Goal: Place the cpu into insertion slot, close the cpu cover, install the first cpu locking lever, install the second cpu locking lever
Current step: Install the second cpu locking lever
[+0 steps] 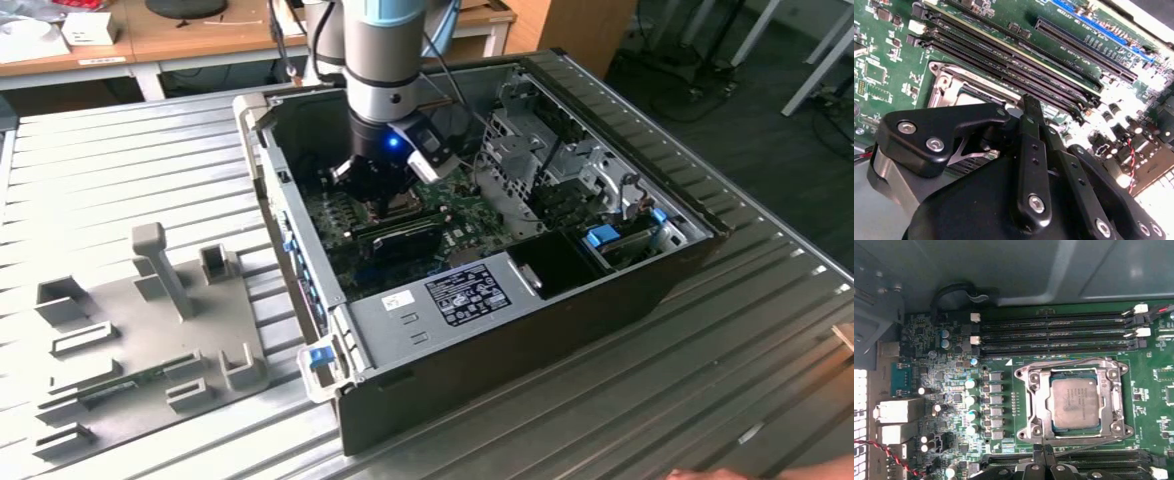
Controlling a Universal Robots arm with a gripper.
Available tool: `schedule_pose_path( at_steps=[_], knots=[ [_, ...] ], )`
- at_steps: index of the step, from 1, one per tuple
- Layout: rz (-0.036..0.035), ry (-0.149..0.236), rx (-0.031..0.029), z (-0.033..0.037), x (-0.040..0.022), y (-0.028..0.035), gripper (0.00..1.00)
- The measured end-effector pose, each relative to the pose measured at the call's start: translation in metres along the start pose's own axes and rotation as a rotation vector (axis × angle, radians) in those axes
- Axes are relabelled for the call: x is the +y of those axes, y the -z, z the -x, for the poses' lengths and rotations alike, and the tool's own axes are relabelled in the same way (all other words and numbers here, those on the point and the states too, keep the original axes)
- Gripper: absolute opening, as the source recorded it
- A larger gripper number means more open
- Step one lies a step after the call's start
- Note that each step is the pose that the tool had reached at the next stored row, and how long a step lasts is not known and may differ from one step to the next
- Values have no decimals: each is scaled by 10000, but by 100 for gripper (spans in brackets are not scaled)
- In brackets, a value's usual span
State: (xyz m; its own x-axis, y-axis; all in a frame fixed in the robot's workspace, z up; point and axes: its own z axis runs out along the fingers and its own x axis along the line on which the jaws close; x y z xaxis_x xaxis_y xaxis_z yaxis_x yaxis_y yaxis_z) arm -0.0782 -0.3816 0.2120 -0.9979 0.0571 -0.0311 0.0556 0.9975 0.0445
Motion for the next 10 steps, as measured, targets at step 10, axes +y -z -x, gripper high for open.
schedule_pose_path(
  at_steps=[10],
  knots=[
    [0, 1, 0, -65, -5, -31, 10]
  ],
)
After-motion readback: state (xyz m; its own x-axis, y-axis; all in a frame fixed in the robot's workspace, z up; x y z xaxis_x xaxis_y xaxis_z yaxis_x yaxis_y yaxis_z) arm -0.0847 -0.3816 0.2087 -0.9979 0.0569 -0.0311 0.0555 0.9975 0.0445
